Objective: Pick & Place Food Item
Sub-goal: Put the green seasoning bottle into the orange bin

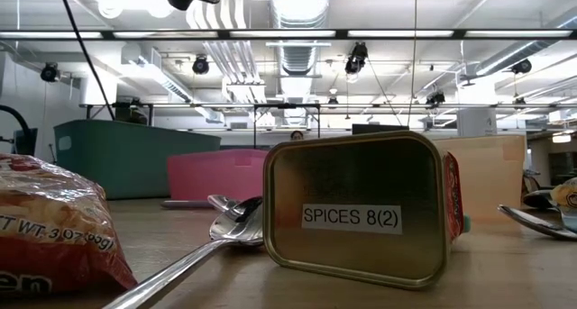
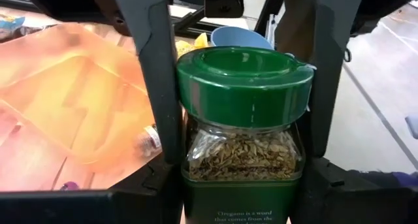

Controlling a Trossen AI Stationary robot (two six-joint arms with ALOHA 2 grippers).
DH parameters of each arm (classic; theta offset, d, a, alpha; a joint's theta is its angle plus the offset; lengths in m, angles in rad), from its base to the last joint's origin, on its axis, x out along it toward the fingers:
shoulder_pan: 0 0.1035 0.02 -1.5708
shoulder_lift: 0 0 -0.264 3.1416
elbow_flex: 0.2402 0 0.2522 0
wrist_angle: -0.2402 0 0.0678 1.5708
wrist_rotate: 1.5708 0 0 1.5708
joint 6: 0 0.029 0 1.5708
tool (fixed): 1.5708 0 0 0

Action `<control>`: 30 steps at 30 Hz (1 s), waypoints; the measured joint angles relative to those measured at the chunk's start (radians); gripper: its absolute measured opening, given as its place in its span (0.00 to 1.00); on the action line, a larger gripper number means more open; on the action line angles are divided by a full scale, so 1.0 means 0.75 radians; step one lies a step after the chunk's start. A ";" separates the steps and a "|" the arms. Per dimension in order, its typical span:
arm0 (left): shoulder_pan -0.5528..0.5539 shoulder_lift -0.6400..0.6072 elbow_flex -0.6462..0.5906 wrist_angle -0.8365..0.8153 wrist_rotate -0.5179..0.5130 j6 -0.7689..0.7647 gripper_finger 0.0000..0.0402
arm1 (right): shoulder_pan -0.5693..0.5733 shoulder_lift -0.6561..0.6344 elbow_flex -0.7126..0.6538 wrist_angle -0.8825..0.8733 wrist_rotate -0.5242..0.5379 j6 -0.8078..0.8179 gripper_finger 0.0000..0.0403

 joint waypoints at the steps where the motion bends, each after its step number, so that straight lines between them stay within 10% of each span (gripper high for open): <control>1: 0.000 0.000 -0.004 0.002 0.000 -0.001 0.46 | 0.000 0.000 0.000 0.000 0.001 -0.004 0.48; 13: -0.001 -0.001 -0.004 -0.015 -0.001 -0.002 0.48 | 0.004 -0.008 0.000 -0.010 0.026 -0.018 0.48; 22: 0.000 -0.001 -0.005 -0.117 -0.010 -0.127 0.95 | 0.010 -0.062 0.001 -0.224 0.180 0.059 0.48; 30: -0.016 -0.003 -0.006 -0.234 0.005 -0.221 0.91 | 0.023 -0.105 -0.013 -0.539 0.449 0.192 0.48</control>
